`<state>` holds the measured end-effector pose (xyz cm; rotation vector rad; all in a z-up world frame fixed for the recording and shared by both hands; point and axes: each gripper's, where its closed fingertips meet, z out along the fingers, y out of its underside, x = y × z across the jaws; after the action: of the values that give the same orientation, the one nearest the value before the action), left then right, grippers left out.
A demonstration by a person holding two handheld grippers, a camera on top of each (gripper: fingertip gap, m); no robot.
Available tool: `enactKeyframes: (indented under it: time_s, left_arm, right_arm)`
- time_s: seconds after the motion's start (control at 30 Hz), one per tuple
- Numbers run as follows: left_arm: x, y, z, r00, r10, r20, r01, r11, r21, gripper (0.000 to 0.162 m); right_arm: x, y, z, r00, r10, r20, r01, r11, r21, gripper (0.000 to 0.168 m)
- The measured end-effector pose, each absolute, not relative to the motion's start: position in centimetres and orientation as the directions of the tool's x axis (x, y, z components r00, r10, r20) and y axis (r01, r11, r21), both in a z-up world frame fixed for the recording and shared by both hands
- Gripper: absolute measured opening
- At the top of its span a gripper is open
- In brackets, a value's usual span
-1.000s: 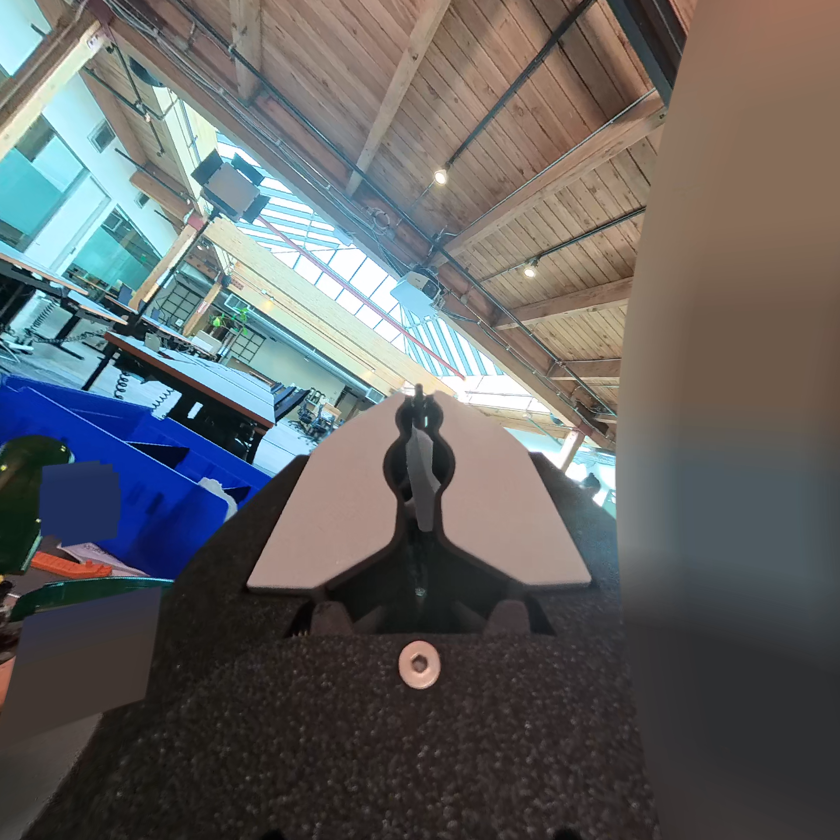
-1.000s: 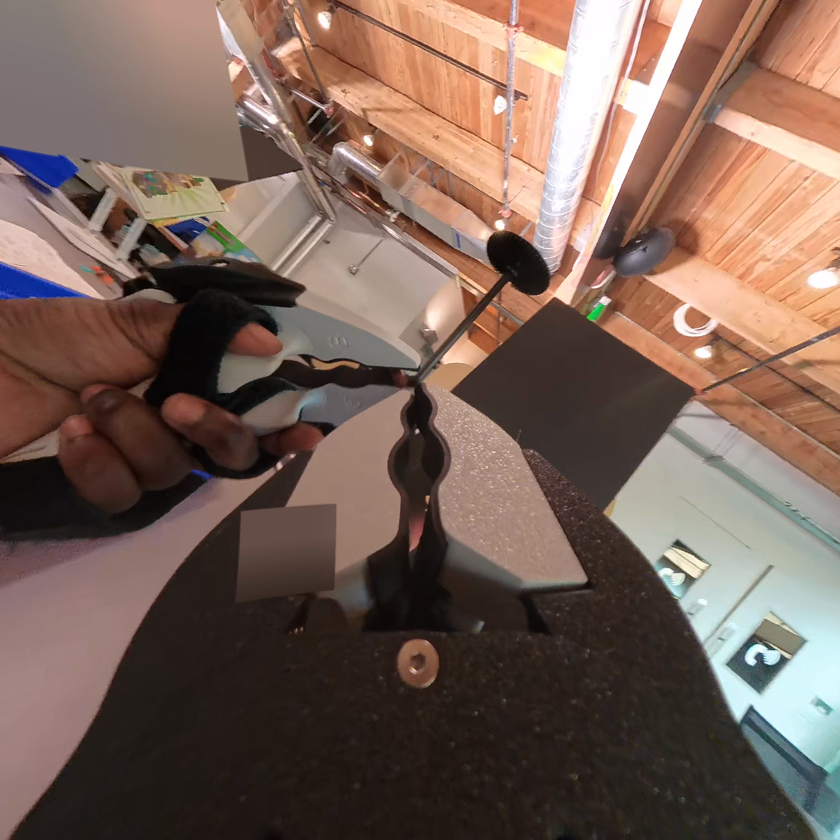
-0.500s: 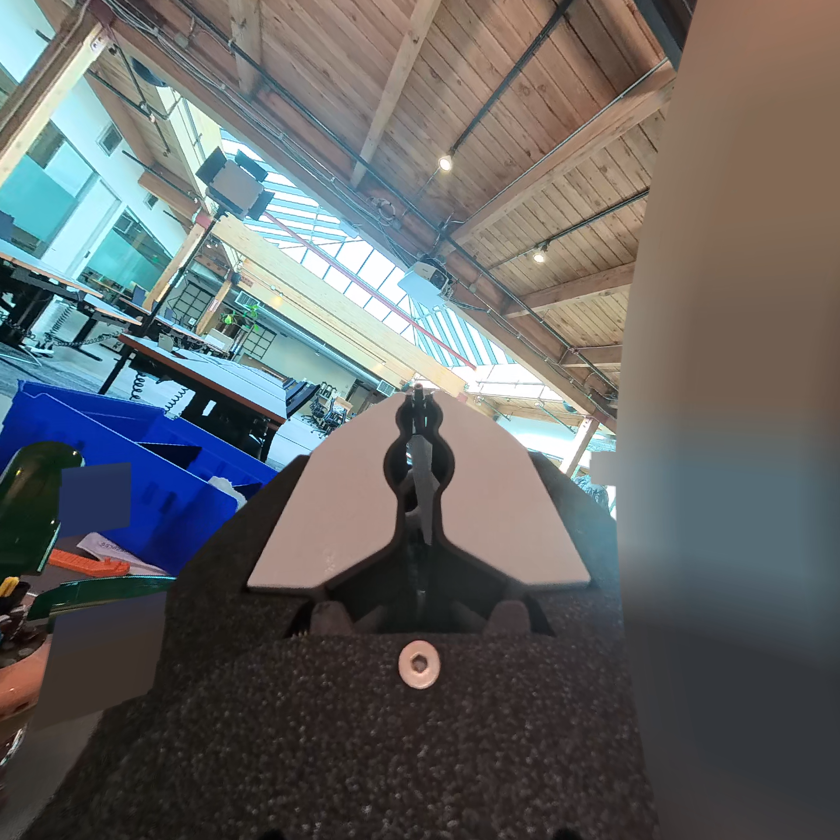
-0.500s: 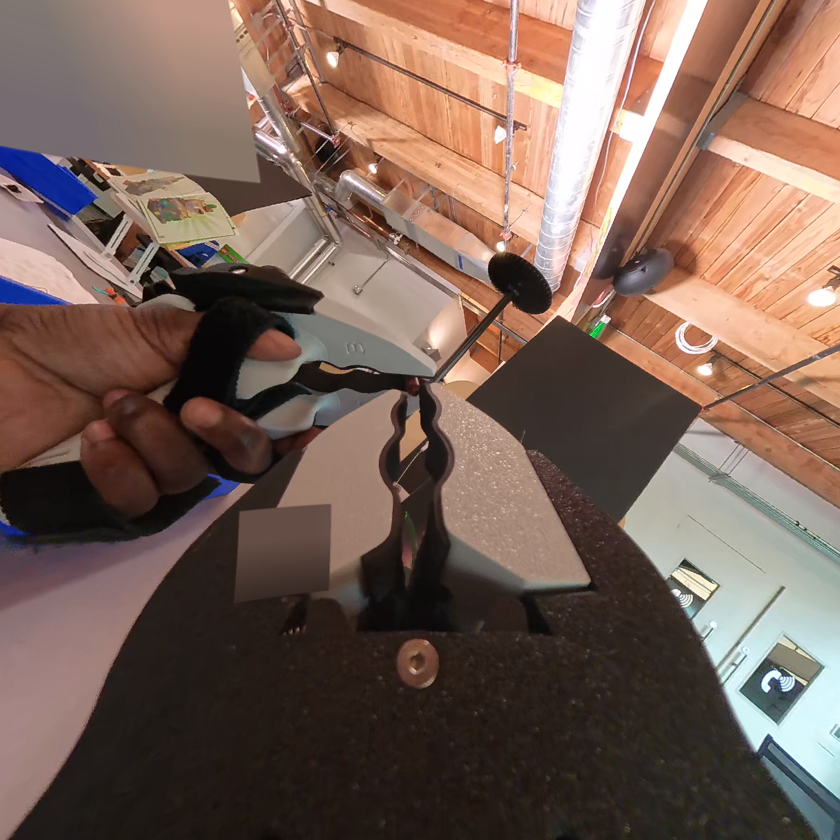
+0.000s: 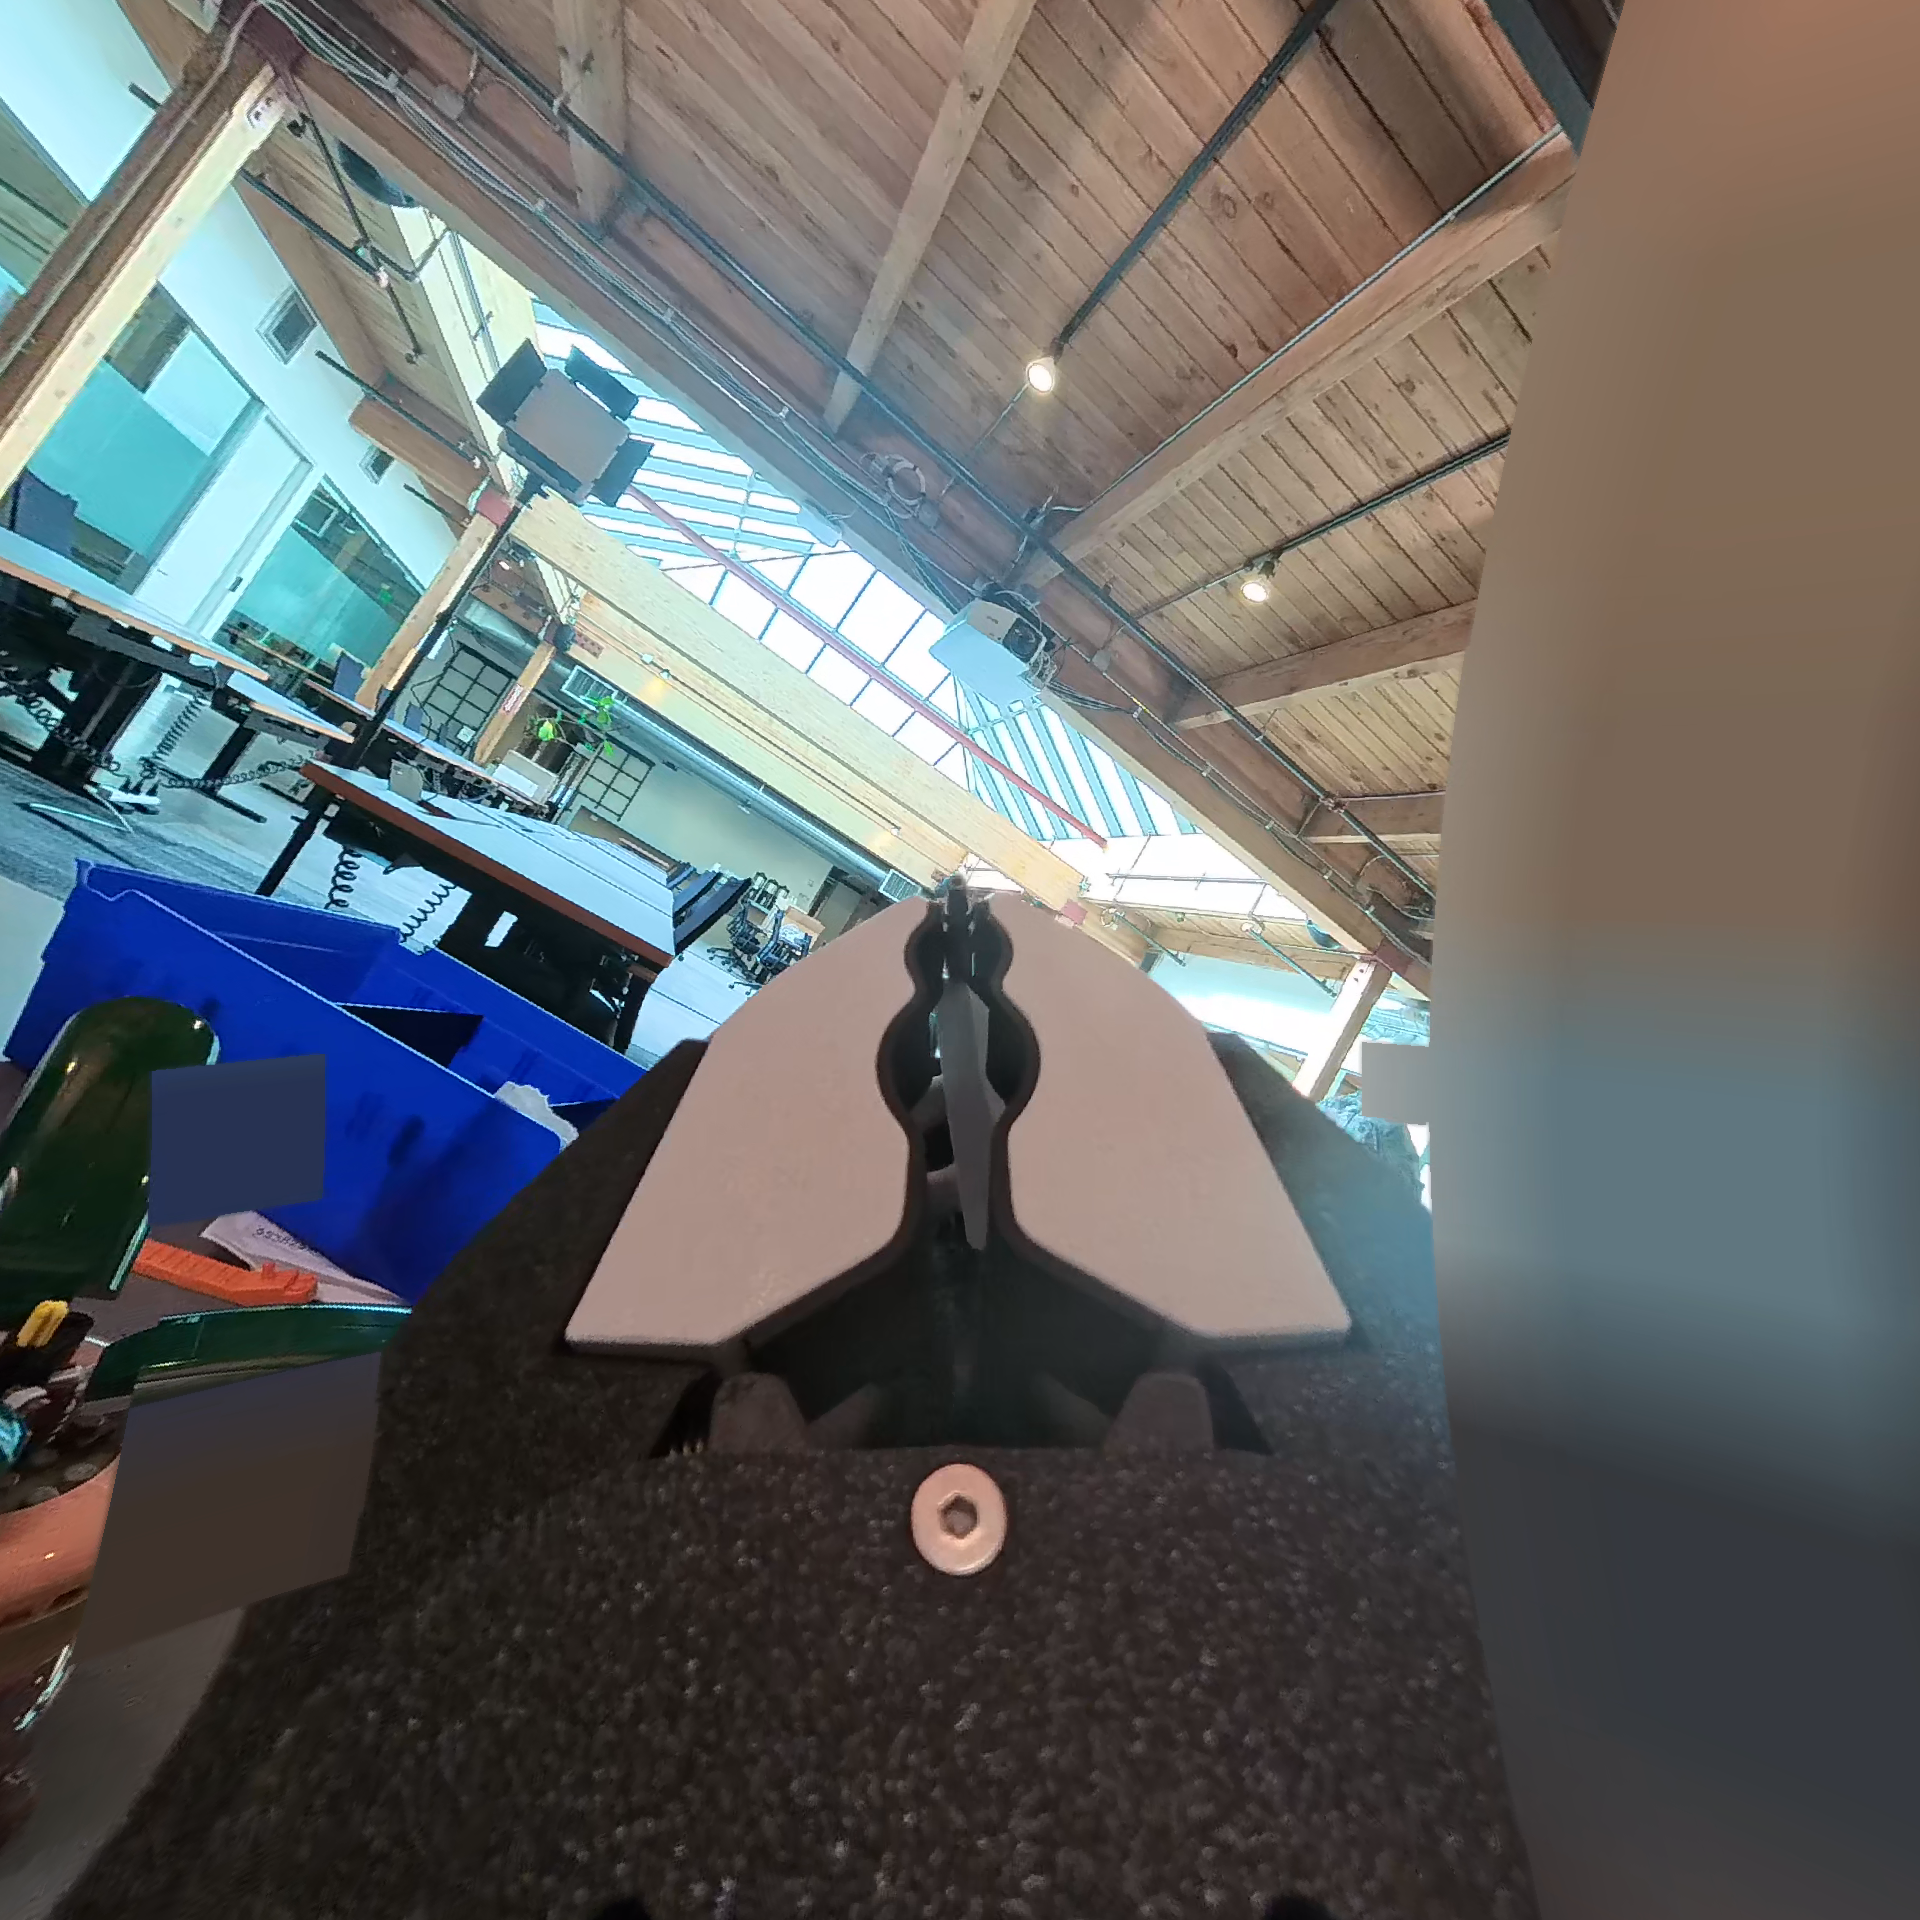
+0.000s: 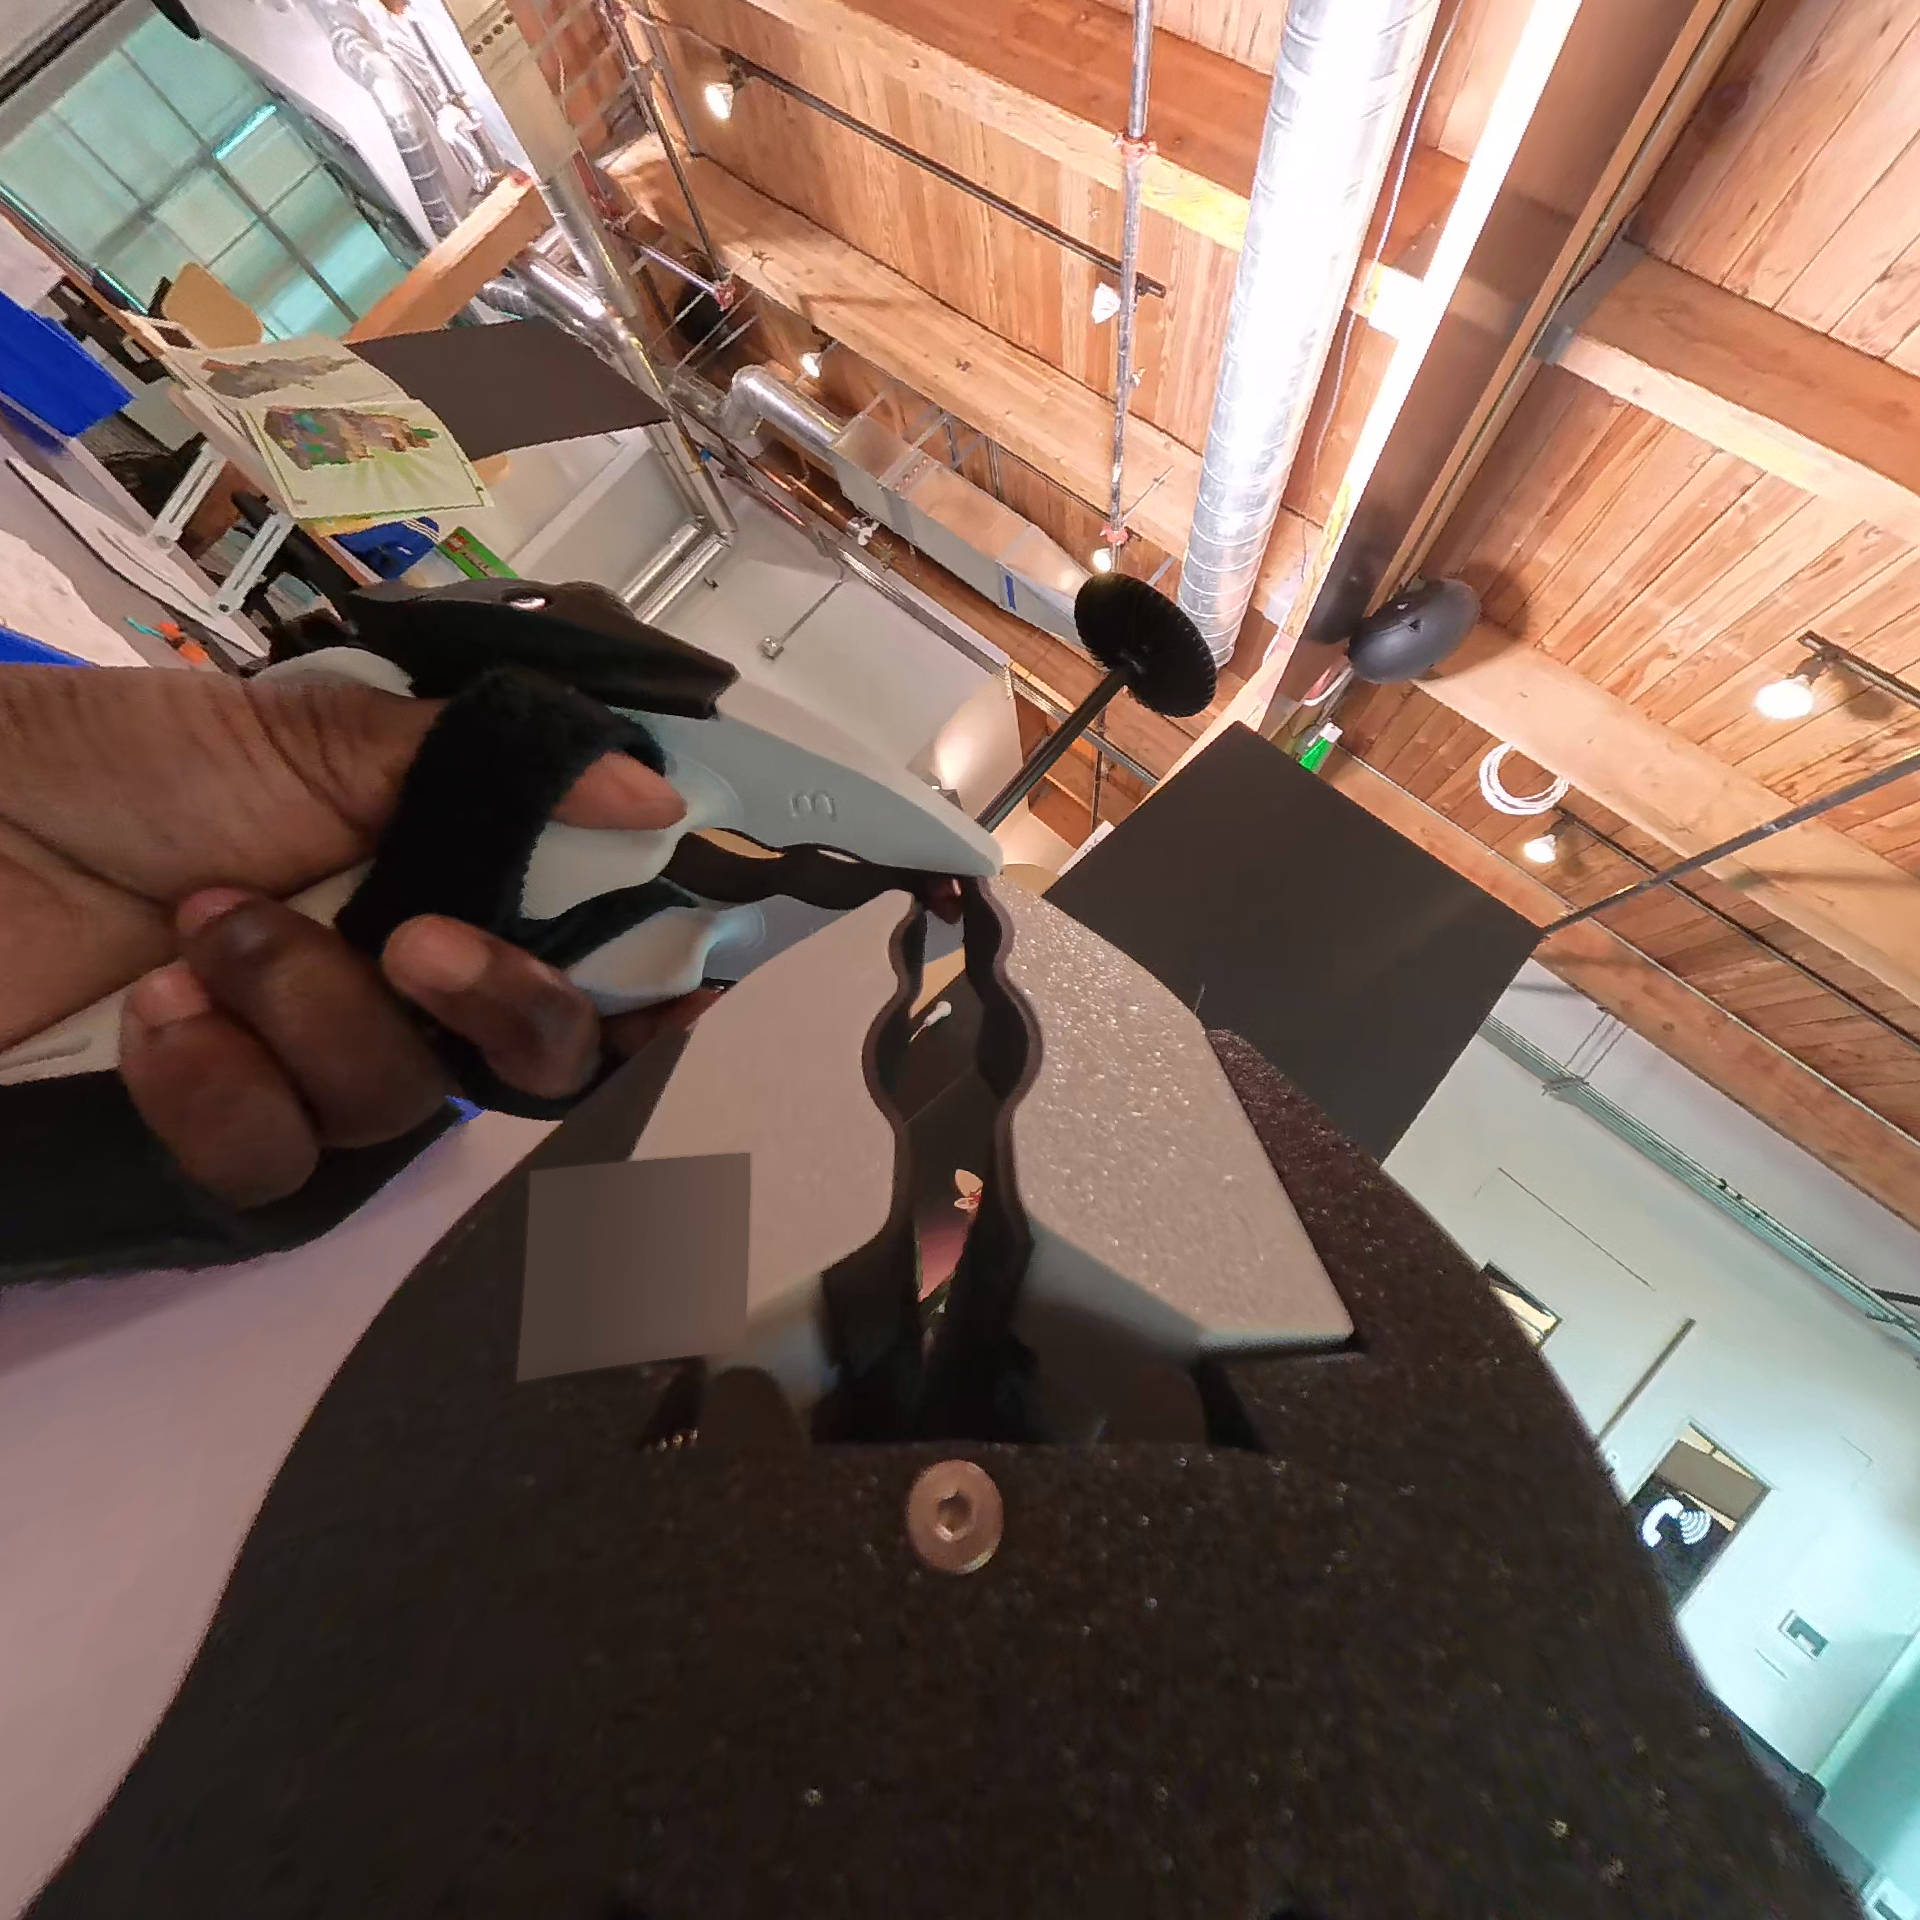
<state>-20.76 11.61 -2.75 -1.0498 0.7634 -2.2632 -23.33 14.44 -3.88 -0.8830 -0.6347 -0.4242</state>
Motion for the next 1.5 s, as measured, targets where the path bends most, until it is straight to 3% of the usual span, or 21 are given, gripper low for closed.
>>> enactKeyframes:
  time_s: [0.27, 0.33, 0.53, 0.63, 0.73, 0.93, 1.03, 1.27, 1.37, 1.43, 1.5]
  left_arm:
    - [-20.4, 11.5, -2.9, -0.566, -0.642, 0.517, 0.208, -0.719, -0.664, 0.005]
    - [-20.5, 11.5, -2.7, -0.567, -0.646, 0.51, 0.22, -0.716, -0.663, 0.016]
    - [-21.5, 12.8, -2.4, -0.516, -0.699, 0.495, 0.276, -0.683, -0.676, 0.018]
    - [-21.0, 11.9, -2.6, -0.521, -0.708, 0.477, 0.25, -0.661, -0.707, 0.017]
    - [-20.9, 11.7, -2.6, -0.518, -0.72, 0.462, 0.263, -0.648, -0.715, 0.002]
    - [-20.9, 11.3, -2.5, -0.5, -0.751, 0.431, 0.27, -0.608, -0.746, 0.002]
    - [-21.0, 11.3, -2.8, -0.502, -0.748, 0.433, 0.252, -0.606, -0.754, 0.002]
    - [-20.9, 11.3, -2.7, -0.508, -0.74, 0.44, 0.246, -0.615, -0.749, 0.002]
    - [-20.8, 11.4, -2.8, -0.514, -0.727, 0.455, 0.242, -0.632, -0.736, 0.015]
    - [-20.7, 11.2, -2.8, -0.519, -0.722, 0.457, 0.236, -0.635, -0.735, 0.015]
    - [-20.6, 11.0, -2.8, -0.525, -0.725, 0.447, 0.241, -0.63, -0.738, 0.004]
  right_arm:
    - [-23.0, 14.4, -4.0, 0.765, -0.07, 0.641, 0.556, 0.575, -0.6, 0.003]
    - [-22.8, 14.1, -3.9, 0.782, -0.056, 0.621, 0.531, 0.583, -0.615, 0.003]
    - [-22.2, 13.7, -4.1, 0.812, -0.018, 0.584, 0.481, 0.588, -0.65, 0.003]
    - [-22.3, 13.6, -4.1, 0.812, -0.017, 0.583, 0.481, 0.585, -0.652, 0.003]
    - [-22.5, 13.6, -4.2, 0.81, -0.013, 0.587, 0.48, 0.59, -0.649, 0.003]
    - [-22.5, 13.3, -4.1, 0.804, -0.035, 0.594, 0.486, 0.613, -0.623, 0.004]
    - [-22.6, 13.5, -4.1, 0.79, -0.034, 0.613, 0.504, 0.605, -0.616, 0.013]
    - [-22.8, 13.8, -4.1, 0.76, -0.037, 0.649, 0.538, 0.597, -0.595, 0.005]
    - [-22.7, 13.8, -4.1, 0.767, -0.052, 0.64, 0.54, 0.592, -0.598, 0.004]
    - [-22.6, 13.8, -4.0, 0.771, -0.058, 0.635, 0.54, 0.59, -0.601, 0.004]
    - [-22.7, 13.7, -4.0, 0.771, -0.058, 0.635, 0.54, 0.589, -0.602, 0.004]
